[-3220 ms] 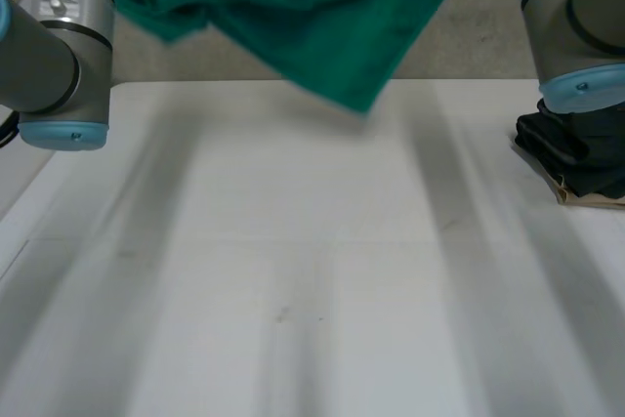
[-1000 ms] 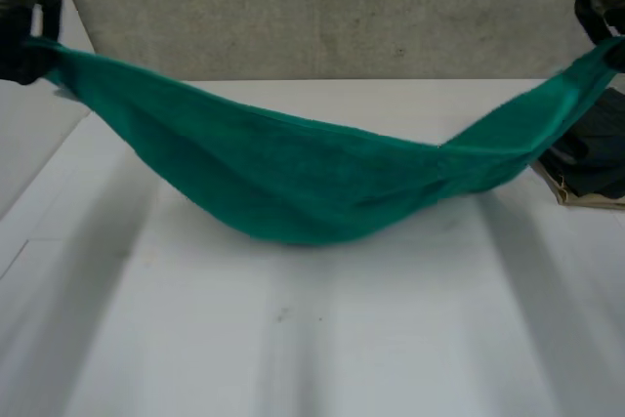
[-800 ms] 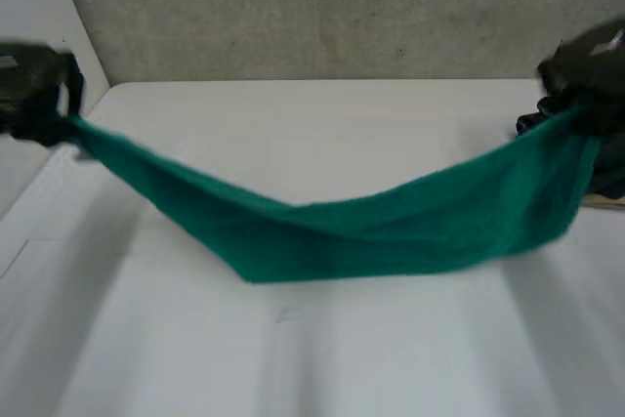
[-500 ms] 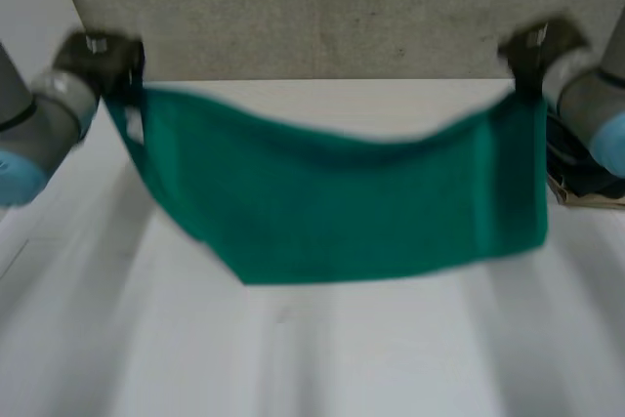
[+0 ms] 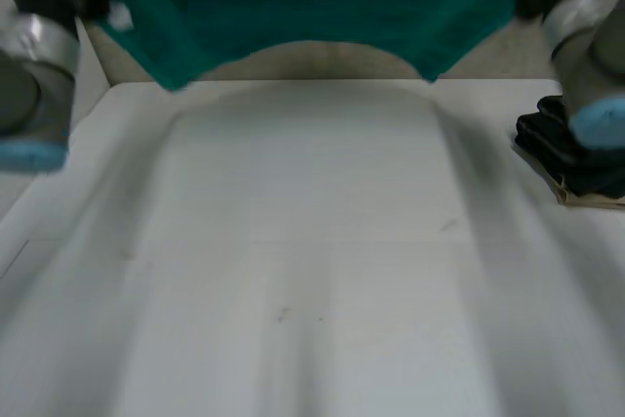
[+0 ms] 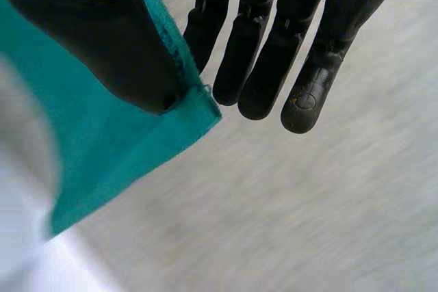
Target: Fold the laundry.
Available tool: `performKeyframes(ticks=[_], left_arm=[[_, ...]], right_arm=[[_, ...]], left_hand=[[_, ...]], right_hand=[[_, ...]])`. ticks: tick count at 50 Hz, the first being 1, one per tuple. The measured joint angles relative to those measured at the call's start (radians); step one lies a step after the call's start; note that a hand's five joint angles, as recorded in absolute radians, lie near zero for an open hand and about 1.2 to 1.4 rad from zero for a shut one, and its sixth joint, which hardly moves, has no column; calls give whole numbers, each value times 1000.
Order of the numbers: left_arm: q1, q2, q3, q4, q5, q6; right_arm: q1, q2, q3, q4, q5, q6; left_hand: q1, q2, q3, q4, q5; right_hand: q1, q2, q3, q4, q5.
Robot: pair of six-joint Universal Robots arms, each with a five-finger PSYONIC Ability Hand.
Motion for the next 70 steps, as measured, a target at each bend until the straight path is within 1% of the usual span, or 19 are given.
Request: performKeyframes(ticks=[2, 9, 11, 16, 19, 22, 23, 25, 28, 32, 35, 43, 46, 50, 54, 56, 61, 63, 70], left_arm=[[5, -35, -132, 7, 31, 5], [0, -112, -270, 10, 61, 48], [-1, -147, -348, 1, 69, 121], [6, -104, -442, -37, 70, 216], [30, 11, -546, -111, 70, 286], [36, 38, -568, -129, 70, 297], [58, 171, -665, -247, 72, 343], [58, 171, -665, -247, 72, 343], [85, 389, -822, -540, 77, 456], [105, 497, -899, -750, 95, 577], [111, 519, -897, -790, 109, 620], [108, 409, -755, -649, 126, 534], [65, 249, -603, -512, 123, 394], [29, 118, -481, -445, 106, 337], [19, 64, -431, -428, 86, 327], [3, -70, -304, -395, 9, 321], [-13, -229, -144, -369, -98, 334], [-13, -229, -144, -369, -98, 334], [-30, -371, 14, -329, -143, 343]], right_arm=[[0, 49, 154, 14, -39, -26], [-1, 119, 306, 15, -72, -87], [-6, 144, 388, 19, -82, -125], [-11, 92, 474, 55, -102, -148], [-16, -24, 564, 128, -134, -170], [-17, -48, 580, 144, -140, -174], [-43, -170, 672, 260, -163, -214], [-43, -170, 672, 260, -163, -214], [-127, -335, 846, 516, -180, -369], [-191, -422, 963, 618, -178, -513], [-206, -436, 983, 606, -174, -532], [-181, -340, 888, 444, -158, -417], [-109, -240, 778, 375, -136, -343], [-49, -132, 658, 280, -76, -301], [-40, -105, 628, 253, -58, -297], [-12, -3, 511, 161, 8, -294], [10, 142, 338, 101, 59, -299], [10, 142, 338, 101, 59, -299], [17, 354, 69, 73, 119, -305]], left_hand=[[0, 0, 0, 0, 0], [0, 0, 0, 0, 0], [0, 0, 0, 0, 0], [0, 0, 0, 0, 0], [0, 0, 0, 0, 0], [0, 0, 0, 0, 0], [0, 0, 0, 0, 0], [0, 0, 0, 0, 0], [0, 0, 0, 0, 0], [0, 0, 0, 0, 0], [0, 0, 0, 1, 0], [0, 0, 0, 0, 0], [0, 0, 0, 0, 0], [0, 1, 0, 0, 0], [0, 1, 0, 1, 0], [0, 1, 0, 0, 0], [0, 1, 0, 1, 0], [0, 1, 0, 1, 0], [-9, -12, -4, -5, -3]], right_hand=[[0, 0, 0, 0, 0], [0, 0, 0, 0, 0], [0, 0, 0, 0, 0], [0, 0, 0, 0, 0], [0, 0, 0, 0, 0], [0, 0, 0, 0, 0], [0, 0, 0, 0, 0], [0, 0, 0, 0, 0], [0, 0, 0, 0, 0], [0, 0, 0, 0, 0], [0, 0, 0, 0, 0], [0, 0, 0, 0, 0], [0, 0, 0, 0, 0], [0, 0, 0, 0, 0], [0, 0, 0, 0, 0], [0, 0, 0, 0, 0], [0, 0, 0, 0, 1], [0, 0, 0, 0, 1], [-2, -2, -2, -1, -1]])
